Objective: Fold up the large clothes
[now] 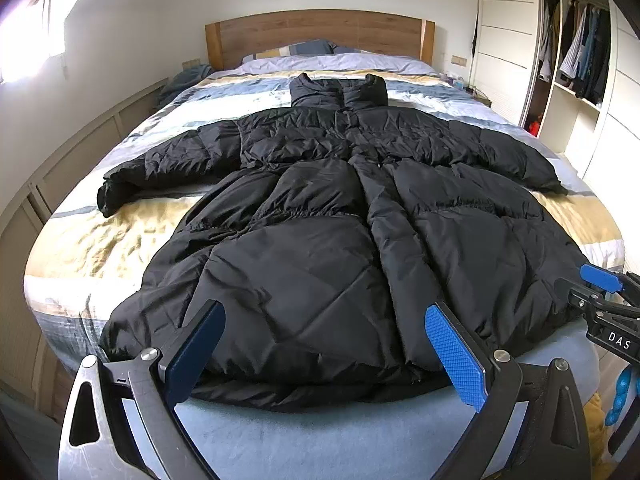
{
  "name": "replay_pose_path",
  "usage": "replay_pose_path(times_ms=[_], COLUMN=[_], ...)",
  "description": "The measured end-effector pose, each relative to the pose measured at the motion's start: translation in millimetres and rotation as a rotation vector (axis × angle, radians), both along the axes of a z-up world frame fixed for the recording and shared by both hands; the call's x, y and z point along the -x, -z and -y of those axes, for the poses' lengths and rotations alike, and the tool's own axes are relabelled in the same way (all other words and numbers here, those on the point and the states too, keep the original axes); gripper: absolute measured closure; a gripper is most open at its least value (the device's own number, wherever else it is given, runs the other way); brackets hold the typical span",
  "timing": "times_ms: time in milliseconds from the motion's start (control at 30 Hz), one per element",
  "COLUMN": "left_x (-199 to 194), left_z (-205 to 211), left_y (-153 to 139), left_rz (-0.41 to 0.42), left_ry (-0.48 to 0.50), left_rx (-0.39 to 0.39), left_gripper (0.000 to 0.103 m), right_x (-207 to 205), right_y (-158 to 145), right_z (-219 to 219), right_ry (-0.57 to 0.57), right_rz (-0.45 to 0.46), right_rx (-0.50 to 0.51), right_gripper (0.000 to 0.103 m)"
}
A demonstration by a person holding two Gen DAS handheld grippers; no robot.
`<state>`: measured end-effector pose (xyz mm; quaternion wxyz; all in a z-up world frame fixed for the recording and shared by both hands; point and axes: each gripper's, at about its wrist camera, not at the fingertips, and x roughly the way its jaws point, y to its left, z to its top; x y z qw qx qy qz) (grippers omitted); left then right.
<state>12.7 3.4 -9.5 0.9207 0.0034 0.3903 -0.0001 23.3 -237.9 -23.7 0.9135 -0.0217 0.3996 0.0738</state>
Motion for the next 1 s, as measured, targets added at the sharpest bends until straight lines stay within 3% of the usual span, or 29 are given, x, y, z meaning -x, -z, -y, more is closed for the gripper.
replay_pose_path(times_ms=[1000], left_x=[-21], left_z=[-1], left_y=[11], left_rz=[-0.059], left_ry=[-0.004], left_rx=[0.039], left_gripper=[0.004], right_x=[-22], right_y=[6], right_z=[2], right_ry=[-0.001], right_rz=[-0.021], right_rx=[0.022], right_gripper=[0.043])
